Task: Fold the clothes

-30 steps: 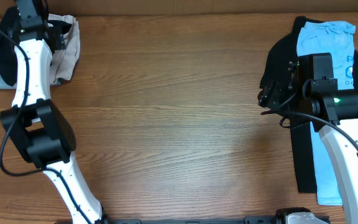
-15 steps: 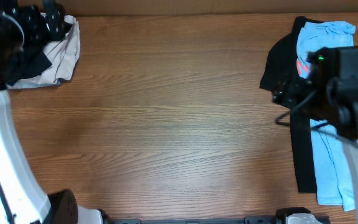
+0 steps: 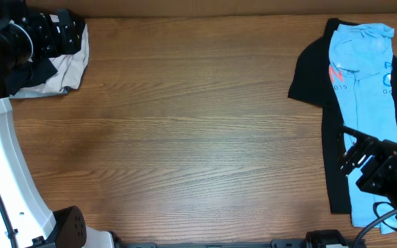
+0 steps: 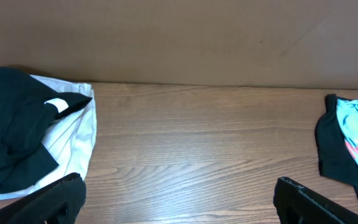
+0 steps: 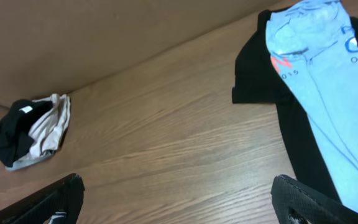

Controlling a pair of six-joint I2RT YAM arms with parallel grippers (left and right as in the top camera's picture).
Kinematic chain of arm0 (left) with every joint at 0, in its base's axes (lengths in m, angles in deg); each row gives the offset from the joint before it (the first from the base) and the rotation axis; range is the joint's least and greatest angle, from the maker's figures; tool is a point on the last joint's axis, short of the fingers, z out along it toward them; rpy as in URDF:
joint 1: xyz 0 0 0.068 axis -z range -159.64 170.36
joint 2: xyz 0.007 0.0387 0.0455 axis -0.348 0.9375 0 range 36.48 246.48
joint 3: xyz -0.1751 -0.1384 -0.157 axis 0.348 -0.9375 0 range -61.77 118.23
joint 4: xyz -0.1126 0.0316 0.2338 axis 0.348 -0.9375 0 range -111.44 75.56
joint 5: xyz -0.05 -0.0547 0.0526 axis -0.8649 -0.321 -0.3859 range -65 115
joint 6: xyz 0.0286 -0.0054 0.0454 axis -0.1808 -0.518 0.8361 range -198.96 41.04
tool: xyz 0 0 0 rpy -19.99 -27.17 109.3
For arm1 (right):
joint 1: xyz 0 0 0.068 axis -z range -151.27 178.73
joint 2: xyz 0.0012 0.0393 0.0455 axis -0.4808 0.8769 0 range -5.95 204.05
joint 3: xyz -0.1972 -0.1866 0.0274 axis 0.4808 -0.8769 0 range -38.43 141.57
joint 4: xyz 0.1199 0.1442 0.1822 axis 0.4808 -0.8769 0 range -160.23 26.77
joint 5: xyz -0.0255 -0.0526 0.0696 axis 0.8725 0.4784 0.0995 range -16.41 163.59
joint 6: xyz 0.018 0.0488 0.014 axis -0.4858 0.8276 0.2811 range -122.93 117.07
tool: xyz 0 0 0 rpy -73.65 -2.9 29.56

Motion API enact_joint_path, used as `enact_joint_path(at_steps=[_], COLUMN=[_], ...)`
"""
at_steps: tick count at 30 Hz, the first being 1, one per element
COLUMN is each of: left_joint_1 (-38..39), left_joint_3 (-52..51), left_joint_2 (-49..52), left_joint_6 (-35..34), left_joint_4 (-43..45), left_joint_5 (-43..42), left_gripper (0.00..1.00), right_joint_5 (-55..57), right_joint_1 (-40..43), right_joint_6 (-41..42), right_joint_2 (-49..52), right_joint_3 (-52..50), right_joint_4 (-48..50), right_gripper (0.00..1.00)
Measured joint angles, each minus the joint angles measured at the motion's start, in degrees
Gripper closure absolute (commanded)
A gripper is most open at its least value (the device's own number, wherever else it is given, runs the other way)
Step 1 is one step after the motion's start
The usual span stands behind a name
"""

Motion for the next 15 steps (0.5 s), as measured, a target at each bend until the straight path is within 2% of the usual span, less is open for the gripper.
enact_joint_path(at_steps=[9,15], left_joint_1=[0.0,0.0], left_joint_3=[0.0,0.0], left_joint_2=[0.0,0.0], left_joint_6=[0.0,0.0], left_joint_4=[0.0,0.0], left_joint_5=[-0.2,-0.2], left_gripper=[0.0,0.0], right_joint_5=[0.7,3.0], right_joint_1=[0.0,0.0], right_joint_6=[0.0,-0.3], right_joint_2=[0.5,-0.6], right_joint_3=[0.0,-5.9], right_joint_4=[-1.5,8.9], right_gripper=[0.0,0.0])
